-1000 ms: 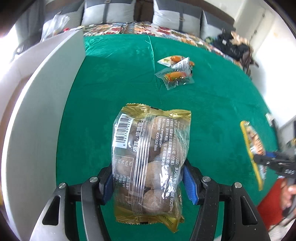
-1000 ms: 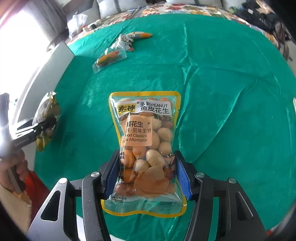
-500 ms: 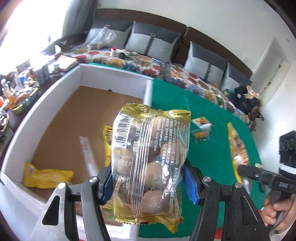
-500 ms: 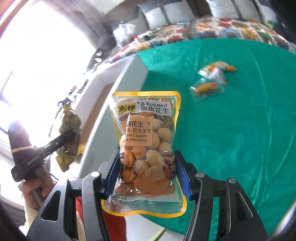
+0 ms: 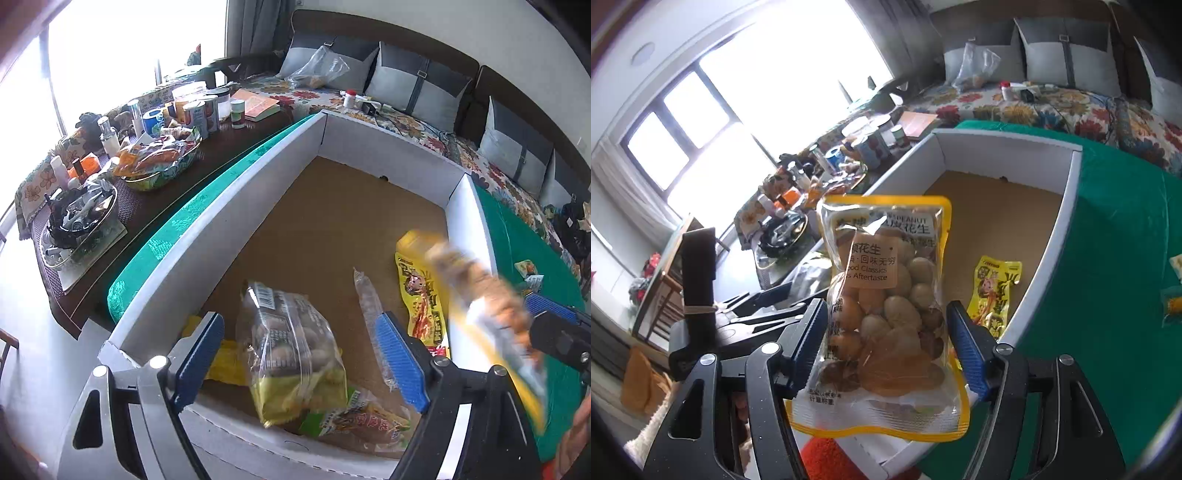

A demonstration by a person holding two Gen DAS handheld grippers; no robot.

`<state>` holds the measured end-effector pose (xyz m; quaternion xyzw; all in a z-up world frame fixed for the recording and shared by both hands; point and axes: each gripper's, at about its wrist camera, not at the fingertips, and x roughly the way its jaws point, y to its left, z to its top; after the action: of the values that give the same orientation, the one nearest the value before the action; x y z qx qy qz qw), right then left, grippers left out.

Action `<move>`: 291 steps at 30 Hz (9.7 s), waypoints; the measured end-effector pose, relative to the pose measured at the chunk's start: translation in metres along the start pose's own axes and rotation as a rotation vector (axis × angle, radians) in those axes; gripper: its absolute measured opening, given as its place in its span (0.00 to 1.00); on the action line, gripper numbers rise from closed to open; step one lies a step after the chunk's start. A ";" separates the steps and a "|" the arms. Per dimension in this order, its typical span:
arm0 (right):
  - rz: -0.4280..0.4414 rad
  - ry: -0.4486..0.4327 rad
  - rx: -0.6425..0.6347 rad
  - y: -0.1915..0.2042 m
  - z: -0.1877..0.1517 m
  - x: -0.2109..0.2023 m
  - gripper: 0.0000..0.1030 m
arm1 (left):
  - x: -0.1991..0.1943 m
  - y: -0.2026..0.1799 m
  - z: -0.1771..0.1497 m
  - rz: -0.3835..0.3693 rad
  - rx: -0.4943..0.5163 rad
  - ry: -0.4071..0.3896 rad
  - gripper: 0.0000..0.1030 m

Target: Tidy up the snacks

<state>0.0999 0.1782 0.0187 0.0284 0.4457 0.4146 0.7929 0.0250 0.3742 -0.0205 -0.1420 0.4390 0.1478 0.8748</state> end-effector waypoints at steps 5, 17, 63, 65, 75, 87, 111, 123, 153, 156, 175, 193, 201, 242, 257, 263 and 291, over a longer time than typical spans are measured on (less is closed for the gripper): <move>-0.053 -0.034 -0.020 -0.024 -0.019 -0.015 0.70 | -0.008 -0.010 -0.007 0.014 0.021 -0.030 0.82; -0.496 -0.048 0.157 -0.221 -0.136 -0.115 0.76 | -0.049 -0.181 -0.036 -0.237 0.268 -0.073 0.90; -0.884 -0.134 0.442 -0.365 -0.261 -0.230 0.91 | 0.128 -0.443 -0.046 -0.362 0.945 0.184 0.99; -0.882 -0.135 0.442 -0.365 -0.261 -0.231 0.91 | 0.143 -0.460 -0.026 -0.357 0.924 0.183 0.99; -0.877 -0.136 0.442 -0.365 -0.262 -0.230 0.92 | 0.198 -0.517 -0.014 -0.400 0.956 0.234 0.95; -0.877 -0.135 0.442 -0.364 -0.261 -0.230 0.93 | 0.160 -0.444 -0.031 -0.379 0.627 0.293 0.36; -0.878 -0.136 0.441 -0.365 -0.261 -0.230 0.93 | 0.150 -0.352 -0.078 -0.213 0.499 0.021 1.00; -0.808 -0.102 0.412 -0.358 -0.246 -0.218 0.92 | 0.152 -0.351 -0.075 -0.225 0.489 0.026 1.00; -0.512 -0.039 0.164 -0.379 -0.107 -0.129 0.35 | 0.153 -0.352 -0.075 -0.226 0.488 0.025 1.00; -0.551 -0.025 0.126 -0.370 -0.151 -0.158 0.35 | 0.153 -0.352 -0.075 -0.226 0.488 0.025 1.00; -0.705 -0.066 0.202 -0.367 -0.223 -0.197 0.89 | 0.153 -0.351 -0.074 -0.227 0.489 0.025 1.00; -0.707 -0.067 0.205 -0.367 -0.224 -0.197 0.90 | 0.152 -0.351 -0.074 -0.227 0.489 0.025 1.00; -0.707 -0.067 0.206 -0.367 -0.224 -0.197 0.90 | 0.152 -0.352 -0.074 -0.227 0.489 0.025 1.00; -0.707 -0.067 0.208 -0.367 -0.224 -0.197 0.90 | 0.140 -0.362 -0.079 -0.196 0.552 0.191 0.93; -0.660 -0.094 0.230 -0.370 -0.226 -0.203 0.90 | 0.106 -0.316 -0.090 -0.398 0.318 0.214 0.30; -0.644 -0.008 0.212 -0.359 -0.234 -0.207 0.90 | 0.104 -0.312 -0.094 -0.329 0.367 0.187 0.74; -0.637 0.169 0.170 -0.369 -0.175 -0.184 0.37 | 0.096 -0.318 -0.106 -0.323 0.416 0.147 0.51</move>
<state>0.1579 -0.2459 -0.1132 -0.0808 0.5291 0.1082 0.8377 0.1247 0.0555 -0.1217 -0.0376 0.4938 -0.0979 0.8632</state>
